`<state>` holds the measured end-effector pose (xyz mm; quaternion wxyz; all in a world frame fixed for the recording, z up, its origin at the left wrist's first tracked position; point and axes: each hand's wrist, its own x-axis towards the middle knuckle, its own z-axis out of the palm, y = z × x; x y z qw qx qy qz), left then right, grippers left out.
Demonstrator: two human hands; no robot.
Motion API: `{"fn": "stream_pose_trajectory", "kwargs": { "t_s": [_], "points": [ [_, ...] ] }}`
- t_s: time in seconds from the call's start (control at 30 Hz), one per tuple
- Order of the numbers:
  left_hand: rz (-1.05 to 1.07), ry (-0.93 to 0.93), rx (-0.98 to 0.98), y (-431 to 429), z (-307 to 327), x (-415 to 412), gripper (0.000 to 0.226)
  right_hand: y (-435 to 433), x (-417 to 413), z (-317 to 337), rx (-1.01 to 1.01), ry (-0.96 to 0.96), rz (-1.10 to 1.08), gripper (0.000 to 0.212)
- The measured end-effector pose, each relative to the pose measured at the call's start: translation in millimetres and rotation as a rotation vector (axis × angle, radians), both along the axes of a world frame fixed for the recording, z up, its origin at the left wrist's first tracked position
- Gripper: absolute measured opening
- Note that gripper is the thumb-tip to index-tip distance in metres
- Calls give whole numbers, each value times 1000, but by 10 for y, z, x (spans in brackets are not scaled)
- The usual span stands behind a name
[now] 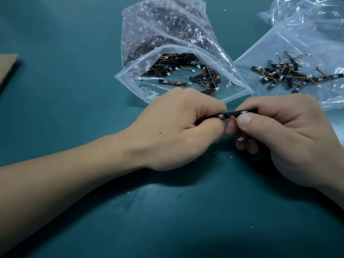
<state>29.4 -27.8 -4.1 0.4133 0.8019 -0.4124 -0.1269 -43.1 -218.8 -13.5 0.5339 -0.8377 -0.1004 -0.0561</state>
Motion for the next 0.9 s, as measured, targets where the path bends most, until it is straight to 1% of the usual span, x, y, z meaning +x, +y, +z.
{"fn": "stream_pose_trajectory", "kwargs": {
  "t_s": [0.1, 0.2, 0.53, 0.67, 0.8, 0.9],
  "points": [
    [7, 40, -31, 1, 7, 7, 28, 12, 8, 10, -142, -43, 39, 26],
    [8, 52, -47, 1, 9, 13, 29, 4, 10, 15, -195, -55, 62, 25],
    [0, 4, -23, 11, 5, 8, 30, 15, 13, 39, -217, -60, 120, 22],
    [20, -41, 1, -2, -10, -11, 40, 14, 17, 42, -206, -57, 138, 22],
    [54, -32, 5, -22, -10, -22, 33, 8, 14, 34, -170, -31, 131, 23],
    [55, -57, 16, -18, -16, -23, 34, 11, 13, 32, -162, -15, 119, 23]
  ]
}}
